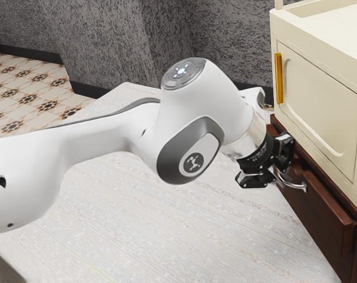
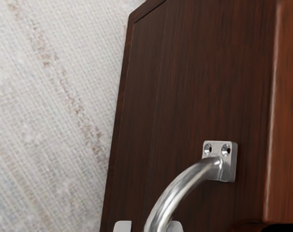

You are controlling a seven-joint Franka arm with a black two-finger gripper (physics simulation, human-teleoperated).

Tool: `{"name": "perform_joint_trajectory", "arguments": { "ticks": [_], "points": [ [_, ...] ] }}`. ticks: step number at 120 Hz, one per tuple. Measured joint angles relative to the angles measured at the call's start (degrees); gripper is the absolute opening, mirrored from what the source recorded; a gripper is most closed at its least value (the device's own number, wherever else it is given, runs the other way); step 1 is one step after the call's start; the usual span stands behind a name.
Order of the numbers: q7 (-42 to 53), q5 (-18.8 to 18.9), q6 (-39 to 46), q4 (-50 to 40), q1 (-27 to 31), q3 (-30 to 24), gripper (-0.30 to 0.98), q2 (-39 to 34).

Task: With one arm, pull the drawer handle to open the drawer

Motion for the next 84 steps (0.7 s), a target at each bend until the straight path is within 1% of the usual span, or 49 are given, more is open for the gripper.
{"name": "perform_joint_trajectory", "arguments": {
  "ticks": [33, 84],
  "points": [
    [-0.20, 0.10, -0.35, -2.11, 0.11, 0.05, -0.09, -1.94],
    [-0.48, -0.37, -0.46, -6.44, 0.78, 0.09, -0.10, -5.72]
  ]
}}
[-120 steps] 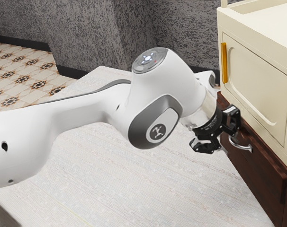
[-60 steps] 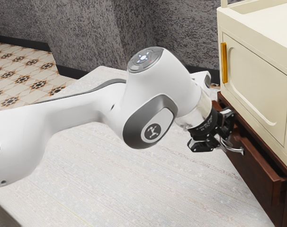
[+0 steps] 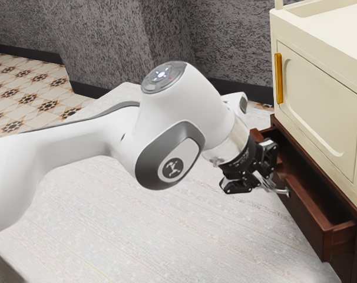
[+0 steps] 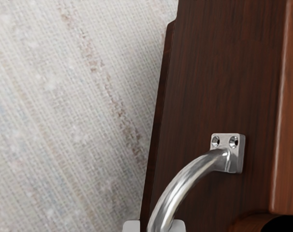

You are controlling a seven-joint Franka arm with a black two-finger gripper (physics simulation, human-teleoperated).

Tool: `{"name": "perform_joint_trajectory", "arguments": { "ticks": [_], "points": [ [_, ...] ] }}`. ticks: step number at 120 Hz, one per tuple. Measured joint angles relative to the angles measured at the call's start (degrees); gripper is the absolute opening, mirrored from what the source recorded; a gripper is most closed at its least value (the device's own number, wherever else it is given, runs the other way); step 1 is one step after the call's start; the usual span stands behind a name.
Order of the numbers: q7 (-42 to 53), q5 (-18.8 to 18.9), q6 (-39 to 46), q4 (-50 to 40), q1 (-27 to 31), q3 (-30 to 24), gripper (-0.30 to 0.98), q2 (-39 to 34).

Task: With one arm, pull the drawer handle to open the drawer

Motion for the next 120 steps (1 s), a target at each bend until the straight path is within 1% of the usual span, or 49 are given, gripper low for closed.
{"name": "perform_joint_trajectory", "arguments": {
  "ticks": [60, 120],
  "points": [
    [-0.21, -1.71, 0.11, -6.78, 1.82, -0.38, -0.10, -5.67],
    [0.04, -2.78, 0.64, -11.74, 1.82, -0.03, -0.10, -10.68]
  ]
}}
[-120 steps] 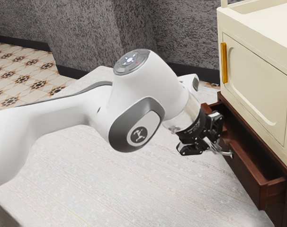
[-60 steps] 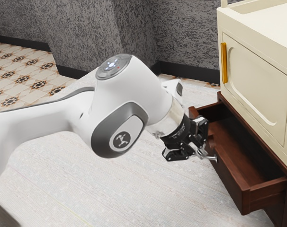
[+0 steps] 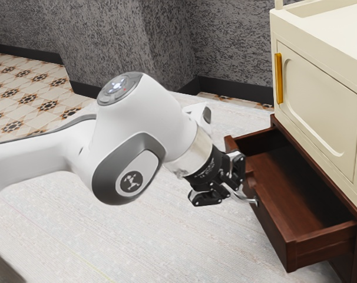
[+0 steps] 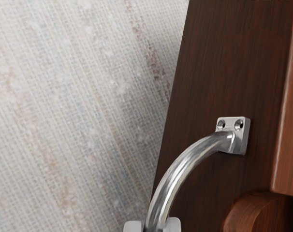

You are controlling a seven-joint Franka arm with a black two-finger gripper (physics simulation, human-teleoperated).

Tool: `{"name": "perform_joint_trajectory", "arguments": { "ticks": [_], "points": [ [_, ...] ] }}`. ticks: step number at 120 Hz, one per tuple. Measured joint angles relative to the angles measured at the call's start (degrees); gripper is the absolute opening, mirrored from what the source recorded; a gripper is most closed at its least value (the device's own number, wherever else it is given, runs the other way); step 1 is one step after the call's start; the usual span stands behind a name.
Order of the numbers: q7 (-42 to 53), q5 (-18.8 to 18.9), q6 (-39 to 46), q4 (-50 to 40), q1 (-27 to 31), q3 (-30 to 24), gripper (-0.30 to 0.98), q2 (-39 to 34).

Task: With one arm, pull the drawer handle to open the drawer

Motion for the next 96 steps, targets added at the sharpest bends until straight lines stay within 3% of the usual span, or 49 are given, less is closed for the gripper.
{"name": "perform_joint_trajectory", "arguments": {
  "ticks": [96],
  "points": [
    [-0.36, -0.19, -5.05, -2.39, -0.86, 1.45, -0.10, -4.08]
  ]
}}
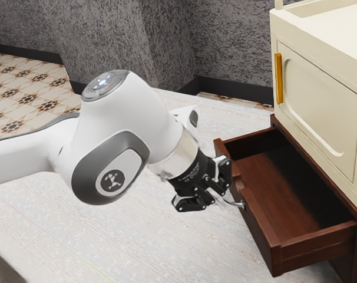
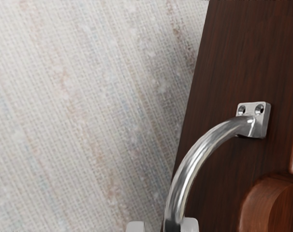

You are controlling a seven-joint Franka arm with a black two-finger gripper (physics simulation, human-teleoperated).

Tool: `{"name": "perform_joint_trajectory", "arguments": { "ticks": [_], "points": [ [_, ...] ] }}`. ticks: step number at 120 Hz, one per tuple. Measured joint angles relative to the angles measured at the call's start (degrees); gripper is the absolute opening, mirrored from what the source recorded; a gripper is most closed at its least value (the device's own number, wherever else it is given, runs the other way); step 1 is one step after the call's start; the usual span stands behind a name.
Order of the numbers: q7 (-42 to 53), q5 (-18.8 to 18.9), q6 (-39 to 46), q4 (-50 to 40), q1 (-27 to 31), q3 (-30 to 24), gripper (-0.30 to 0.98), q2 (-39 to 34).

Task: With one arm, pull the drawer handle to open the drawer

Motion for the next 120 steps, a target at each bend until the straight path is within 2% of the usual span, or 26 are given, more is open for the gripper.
{"name": "perform_joint_trajectory", "arguments": {
  "ticks": [47, 120],
  "points": [
    [-0.64, 0.19, -1.40, -4.14, -1.19, 2.24, -0.10, -4.24],
    [-1.08, 0.37, -1.72, -7.00, -2.08, 3.88, -0.10, -7.06]
  ]
}}
